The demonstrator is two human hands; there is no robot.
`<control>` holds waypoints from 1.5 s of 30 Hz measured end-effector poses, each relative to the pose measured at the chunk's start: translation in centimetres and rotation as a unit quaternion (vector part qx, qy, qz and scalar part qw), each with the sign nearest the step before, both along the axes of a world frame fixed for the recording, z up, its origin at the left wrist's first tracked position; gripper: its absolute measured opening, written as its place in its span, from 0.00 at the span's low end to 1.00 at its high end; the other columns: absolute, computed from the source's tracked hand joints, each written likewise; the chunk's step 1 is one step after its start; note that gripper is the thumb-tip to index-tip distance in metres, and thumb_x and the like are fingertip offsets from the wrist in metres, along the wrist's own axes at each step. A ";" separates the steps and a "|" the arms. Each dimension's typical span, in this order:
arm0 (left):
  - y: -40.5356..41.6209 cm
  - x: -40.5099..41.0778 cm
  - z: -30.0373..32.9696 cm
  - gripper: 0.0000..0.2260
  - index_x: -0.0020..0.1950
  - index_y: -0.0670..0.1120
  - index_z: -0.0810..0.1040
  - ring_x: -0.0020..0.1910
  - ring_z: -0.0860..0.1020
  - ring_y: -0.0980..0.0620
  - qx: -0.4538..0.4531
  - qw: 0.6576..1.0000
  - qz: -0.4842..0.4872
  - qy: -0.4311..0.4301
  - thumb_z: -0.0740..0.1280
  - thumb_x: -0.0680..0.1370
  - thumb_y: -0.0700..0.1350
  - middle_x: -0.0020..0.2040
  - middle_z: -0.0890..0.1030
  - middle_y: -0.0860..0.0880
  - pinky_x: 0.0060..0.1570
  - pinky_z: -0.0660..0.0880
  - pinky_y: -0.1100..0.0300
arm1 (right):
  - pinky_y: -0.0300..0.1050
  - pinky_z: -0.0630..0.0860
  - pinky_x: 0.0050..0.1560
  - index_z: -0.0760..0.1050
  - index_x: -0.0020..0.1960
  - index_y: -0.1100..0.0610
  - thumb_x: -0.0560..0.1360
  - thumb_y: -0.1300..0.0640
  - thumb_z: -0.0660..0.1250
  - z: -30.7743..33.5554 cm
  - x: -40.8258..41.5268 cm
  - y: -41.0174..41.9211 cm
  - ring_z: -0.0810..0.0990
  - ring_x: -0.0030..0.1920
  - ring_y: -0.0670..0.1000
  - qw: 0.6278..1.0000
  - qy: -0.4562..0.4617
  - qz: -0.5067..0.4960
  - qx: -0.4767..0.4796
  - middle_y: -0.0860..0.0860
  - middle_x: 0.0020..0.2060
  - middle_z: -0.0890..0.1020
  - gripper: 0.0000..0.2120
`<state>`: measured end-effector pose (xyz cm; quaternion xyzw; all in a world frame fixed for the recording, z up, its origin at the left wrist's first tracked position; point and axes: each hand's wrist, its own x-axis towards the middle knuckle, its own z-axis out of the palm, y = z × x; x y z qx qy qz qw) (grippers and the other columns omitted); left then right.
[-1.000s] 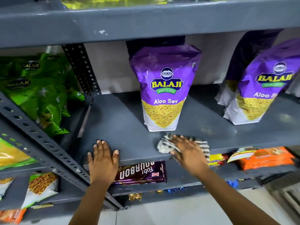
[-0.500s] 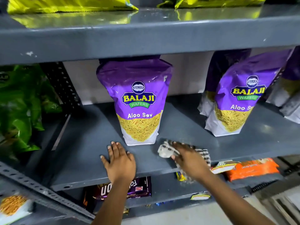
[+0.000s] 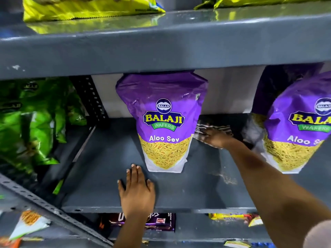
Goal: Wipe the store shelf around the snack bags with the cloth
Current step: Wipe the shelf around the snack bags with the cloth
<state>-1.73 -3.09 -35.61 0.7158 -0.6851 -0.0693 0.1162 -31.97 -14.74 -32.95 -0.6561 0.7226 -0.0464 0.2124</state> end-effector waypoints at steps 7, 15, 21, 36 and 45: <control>0.2 0.0 0.0 0.38 0.74 0.42 0.57 0.74 0.56 0.46 -0.004 1.000 -0.009 0.000 0.34 0.68 0.55 0.75 0.58 0.44 0.71 0.52 0.42 | 0.54 0.61 0.72 0.69 0.65 0.48 0.73 0.58 0.62 0.2 1.5 3.0 0.63 0.71 0.57 0.999 0.002 -0.021 -0.033 0.56 0.71 0.66 0.21; 0.5 -0.1 1.0 0.37 0.75 0.43 0.49 0.75 0.49 0.48 0.023 0.999 -0.013 -0.021 0.31 0.68 0.53 0.77 0.51 0.46 0.72 0.48 0.44 | 0.61 0.62 0.68 0.67 0.39 0.21 0.64 0.56 0.54 -1.3 2.2 10.5 0.70 0.63 0.57 0.998 -0.037 -0.022 -0.047 0.47 0.62 0.75 0.25; 0.4 -0.1 1.1 0.26 0.75 0.43 0.45 0.76 0.46 0.49 0.046 0.998 -0.020 -0.030 0.44 0.79 0.50 0.77 0.47 0.46 0.73 0.47 0.45 | 0.54 0.70 0.62 0.79 0.48 0.43 0.70 0.67 0.60 2.4 2.5 11.2 0.76 0.59 0.58 0.973 -0.113 -0.115 -0.165 0.54 0.56 0.81 0.21; 0.3 0.0 0.9 0.27 0.75 0.42 0.46 0.76 0.47 0.48 0.044 0.998 -0.022 -0.034 0.42 0.78 0.51 0.77 0.48 0.46 0.73 0.47 0.44 | 0.63 0.39 0.73 0.47 0.74 0.45 0.76 0.40 0.52 0.4 7.8 7.4 0.42 0.76 0.58 0.993 0.010 -0.117 0.022 0.49 0.77 0.46 0.29; 0.4 0.0 1.0 0.27 0.75 0.42 0.45 0.76 0.47 0.48 0.042 0.999 -0.023 -0.018 0.41 0.78 0.51 0.77 0.48 0.46 0.72 0.45 0.44 | 0.59 0.36 0.73 0.46 0.73 0.43 0.76 0.37 0.51 0.4 7.3 11.3 0.40 0.76 0.54 0.996 0.023 -0.087 0.011 0.46 0.77 0.44 0.29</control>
